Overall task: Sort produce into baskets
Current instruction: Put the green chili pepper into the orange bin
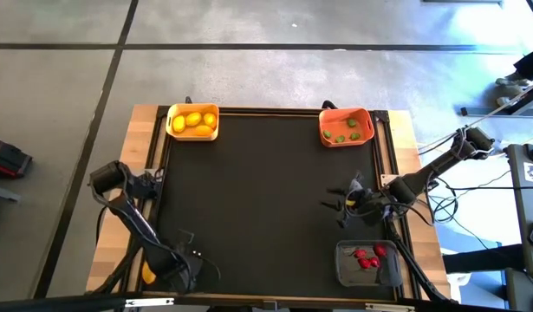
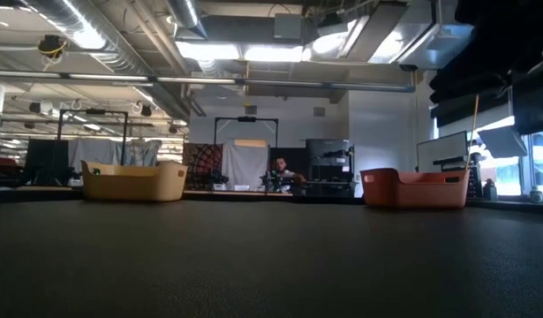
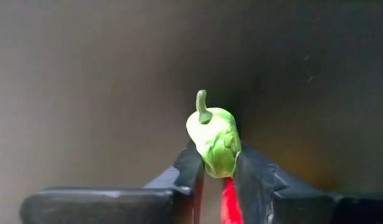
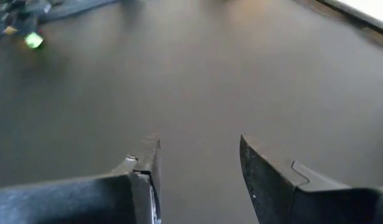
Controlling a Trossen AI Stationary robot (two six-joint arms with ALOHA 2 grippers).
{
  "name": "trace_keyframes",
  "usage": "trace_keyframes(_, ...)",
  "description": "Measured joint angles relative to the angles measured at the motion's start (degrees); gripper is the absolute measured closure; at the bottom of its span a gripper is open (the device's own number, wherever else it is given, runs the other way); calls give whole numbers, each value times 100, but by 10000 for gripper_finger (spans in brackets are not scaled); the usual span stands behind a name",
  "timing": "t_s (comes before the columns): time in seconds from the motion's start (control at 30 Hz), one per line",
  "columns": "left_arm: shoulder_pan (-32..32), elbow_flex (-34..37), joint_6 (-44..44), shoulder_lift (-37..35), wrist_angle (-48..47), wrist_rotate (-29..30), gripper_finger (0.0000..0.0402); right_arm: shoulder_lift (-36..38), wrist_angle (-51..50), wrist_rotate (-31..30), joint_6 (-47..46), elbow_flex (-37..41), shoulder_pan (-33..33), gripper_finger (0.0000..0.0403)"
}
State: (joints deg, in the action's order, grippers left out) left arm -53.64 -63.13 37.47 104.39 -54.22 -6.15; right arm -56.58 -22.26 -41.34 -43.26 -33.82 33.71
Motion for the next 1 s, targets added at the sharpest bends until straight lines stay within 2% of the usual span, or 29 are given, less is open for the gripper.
trace_keyframes(0.17, 225, 2, -173, -307, -369, 192, 340, 0, -2, 194, 12, 0, 2, 246)
trace_keyframes(0.43, 742, 2, -611, -1125, -687, 1217, 338, 0, 496, 147, 309, 0, 1, 246)
trace_keyframes(0.6, 1268, 2, -968, -1719, -672, 2149, 340, -92, 1097, 127, 886, -2, -6, 221)
trace_keyframes(0.7, 1609, 2, -1187, -2054, -623, 3120, 340, -277, 1610, 129, 1295, -2, -12, 183)
trace_keyframes(0.8, 1943, 2, -1545, -2281, -253, 3925, 340, -541, 2115, 107, 1733, -2, -106, 150)
trace_keyframes(0.9, 2279, 2, -2321, -2399, 430, 4077, 340, -840, 2705, 143, 2130, -4, -272, 136)
trace_keyframes(1.0, 2583, 2, -3119, -2405, 1151, 4072, 340, -1112, 3348, 228, 2564, -4, -485, 138)
